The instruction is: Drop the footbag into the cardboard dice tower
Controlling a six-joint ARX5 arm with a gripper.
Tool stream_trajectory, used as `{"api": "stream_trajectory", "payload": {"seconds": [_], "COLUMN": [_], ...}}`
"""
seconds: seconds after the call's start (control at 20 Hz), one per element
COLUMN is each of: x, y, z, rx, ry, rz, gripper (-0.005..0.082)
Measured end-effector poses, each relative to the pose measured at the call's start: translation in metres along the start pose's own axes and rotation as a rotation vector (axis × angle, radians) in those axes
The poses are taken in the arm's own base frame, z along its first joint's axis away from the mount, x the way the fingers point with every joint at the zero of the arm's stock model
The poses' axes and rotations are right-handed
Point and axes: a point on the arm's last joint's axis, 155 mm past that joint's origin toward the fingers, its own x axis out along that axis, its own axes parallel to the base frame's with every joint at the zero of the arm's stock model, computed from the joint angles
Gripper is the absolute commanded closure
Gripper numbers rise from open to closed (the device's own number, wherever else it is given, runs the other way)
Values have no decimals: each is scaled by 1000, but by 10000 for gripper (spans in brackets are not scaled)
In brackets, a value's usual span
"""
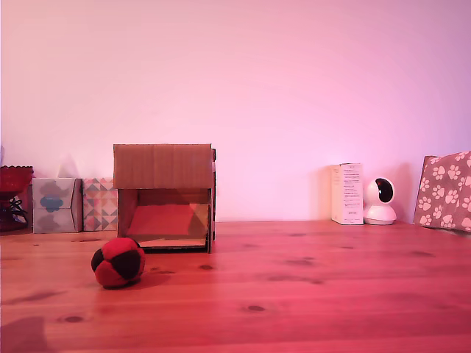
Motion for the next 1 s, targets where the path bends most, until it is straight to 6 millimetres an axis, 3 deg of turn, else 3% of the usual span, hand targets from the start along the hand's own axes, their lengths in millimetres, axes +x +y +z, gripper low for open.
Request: {"api": "stream_trajectory", "payload": {"seconds": [0.85, 1.0], "x": [0, 0], "y": [0, -8], "z": [0, 8], "rx": [0, 1], "ry": [0, -31], "rz": [0, -41], "gripper": [791, 791]}}
